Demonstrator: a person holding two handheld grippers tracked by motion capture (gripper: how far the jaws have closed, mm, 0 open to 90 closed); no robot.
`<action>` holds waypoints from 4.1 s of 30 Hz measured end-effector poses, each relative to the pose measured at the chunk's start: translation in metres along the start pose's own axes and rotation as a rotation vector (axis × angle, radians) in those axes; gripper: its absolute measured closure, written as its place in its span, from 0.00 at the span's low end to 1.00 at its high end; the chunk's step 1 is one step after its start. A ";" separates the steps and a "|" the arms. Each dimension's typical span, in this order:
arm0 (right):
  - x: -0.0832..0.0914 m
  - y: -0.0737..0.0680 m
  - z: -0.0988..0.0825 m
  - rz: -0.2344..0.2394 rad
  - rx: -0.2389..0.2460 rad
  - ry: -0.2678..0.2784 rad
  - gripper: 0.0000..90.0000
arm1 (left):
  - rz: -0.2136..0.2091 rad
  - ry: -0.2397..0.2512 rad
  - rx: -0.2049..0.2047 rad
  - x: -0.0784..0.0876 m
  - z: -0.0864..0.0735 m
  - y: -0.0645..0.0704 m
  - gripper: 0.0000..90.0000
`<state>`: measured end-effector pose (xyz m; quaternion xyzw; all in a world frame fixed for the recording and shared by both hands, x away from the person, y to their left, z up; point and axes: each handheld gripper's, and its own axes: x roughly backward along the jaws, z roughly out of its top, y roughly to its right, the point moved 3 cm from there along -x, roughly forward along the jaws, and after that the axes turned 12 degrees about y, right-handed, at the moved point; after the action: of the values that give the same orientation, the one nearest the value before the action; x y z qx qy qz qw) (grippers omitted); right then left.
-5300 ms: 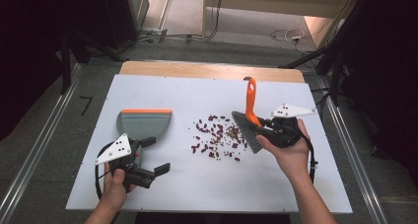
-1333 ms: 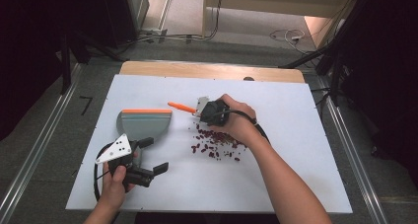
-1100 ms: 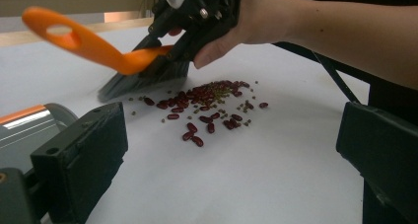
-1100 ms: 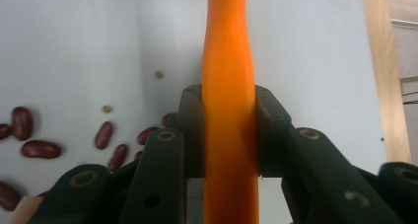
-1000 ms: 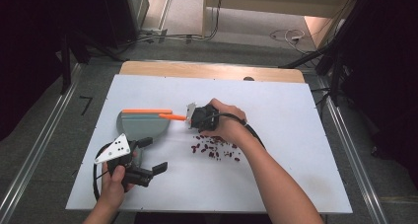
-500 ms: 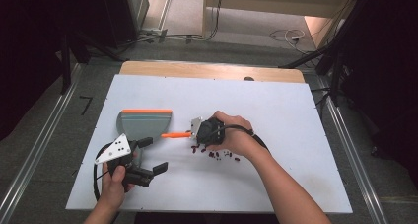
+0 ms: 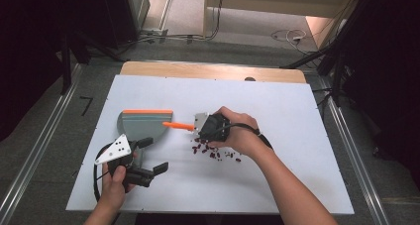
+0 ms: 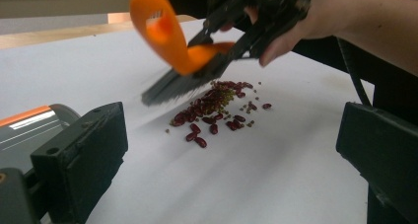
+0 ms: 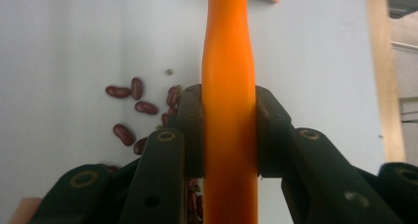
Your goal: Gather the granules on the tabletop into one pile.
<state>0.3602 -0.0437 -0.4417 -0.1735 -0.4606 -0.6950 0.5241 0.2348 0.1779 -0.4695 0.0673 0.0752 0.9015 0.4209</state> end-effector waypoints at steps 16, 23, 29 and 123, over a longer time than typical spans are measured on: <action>-0.015 -0.007 0.024 0.188 -0.707 -0.019 0.76 | 0.001 0.010 0.005 0.003 0.001 -0.002 0.00; -0.038 0.001 0.003 0.242 -0.986 -0.021 0.76 | -0.001 0.008 0.004 0.003 0.001 -0.002 0.00; -0.038 0.009 -0.018 0.176 -1.069 -0.053 0.76 | -0.002 0.006 0.005 0.002 0.001 -0.001 0.00; 0.045 -0.007 -0.098 0.329 -0.347 -0.085 0.75 | -0.003 -0.009 0.003 -0.003 -0.003 0.001 0.00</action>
<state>0.3600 -0.1495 -0.4622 -0.3627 -0.3213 -0.6611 0.5729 0.2354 0.1749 -0.4720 0.0721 0.0749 0.9004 0.4226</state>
